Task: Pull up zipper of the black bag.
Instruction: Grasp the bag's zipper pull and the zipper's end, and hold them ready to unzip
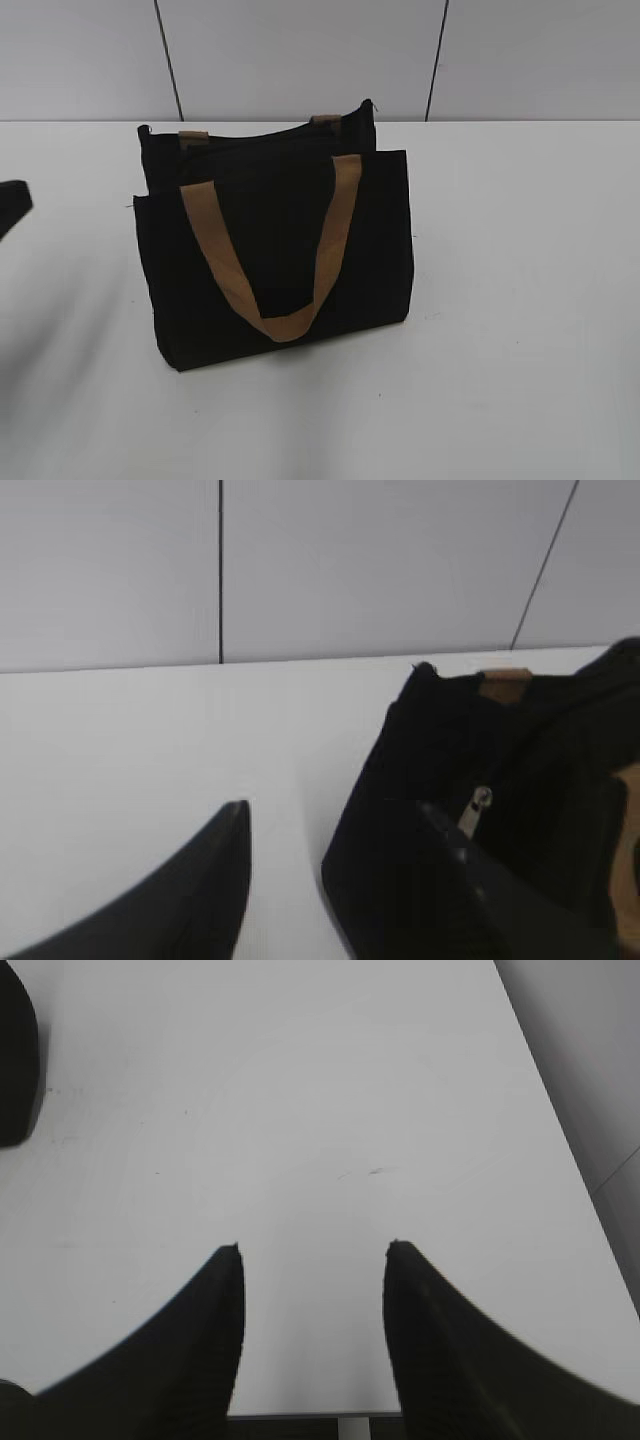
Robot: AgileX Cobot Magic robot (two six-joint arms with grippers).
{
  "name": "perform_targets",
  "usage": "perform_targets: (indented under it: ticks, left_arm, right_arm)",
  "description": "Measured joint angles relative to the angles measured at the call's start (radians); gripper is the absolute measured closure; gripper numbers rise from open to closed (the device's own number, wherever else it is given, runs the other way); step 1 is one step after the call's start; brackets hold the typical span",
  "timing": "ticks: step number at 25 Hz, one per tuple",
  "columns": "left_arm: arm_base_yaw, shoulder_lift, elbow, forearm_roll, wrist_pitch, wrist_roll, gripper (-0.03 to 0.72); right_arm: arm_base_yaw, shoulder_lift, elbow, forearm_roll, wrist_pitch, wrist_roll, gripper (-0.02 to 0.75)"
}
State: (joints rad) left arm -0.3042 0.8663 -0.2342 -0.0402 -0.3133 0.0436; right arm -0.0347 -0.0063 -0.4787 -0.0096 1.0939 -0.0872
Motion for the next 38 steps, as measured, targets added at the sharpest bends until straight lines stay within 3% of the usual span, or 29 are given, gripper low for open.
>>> perform_targets:
  ticks: [3,7,12,19,26,38]
  left_arm:
    - [-0.032,0.12,0.003,0.001,-0.068,0.0,0.236]
    - [-0.046,0.265,0.003,0.001,-0.16,0.0,0.213]
    - [-0.047,0.414,0.003,0.008,-0.234,-0.013,0.211]
    - [-0.047,0.542,0.003,0.153,-0.326,-0.034,0.225]
    - [-0.047,0.584,0.003,0.164,-0.348,-0.035,0.23]
    - [-0.047,0.829,0.001,0.188,-0.654,-0.035,0.26]
  right_arm:
    - [0.0,0.0,0.0,0.0,0.0,0.0,0.377]
    - [0.0,0.0,0.0,-0.001,0.0,0.0,0.377]
    - [0.0,0.0,0.0,-0.001,0.0,0.0,0.377]
    - [0.0,0.0,0.0,-0.001,0.0,0.0,0.377]
    - [0.0,0.0,0.0,-0.001,0.0,0.0,0.377]
    - [0.0,0.0,0.0,-0.001,0.0,0.0,0.377]
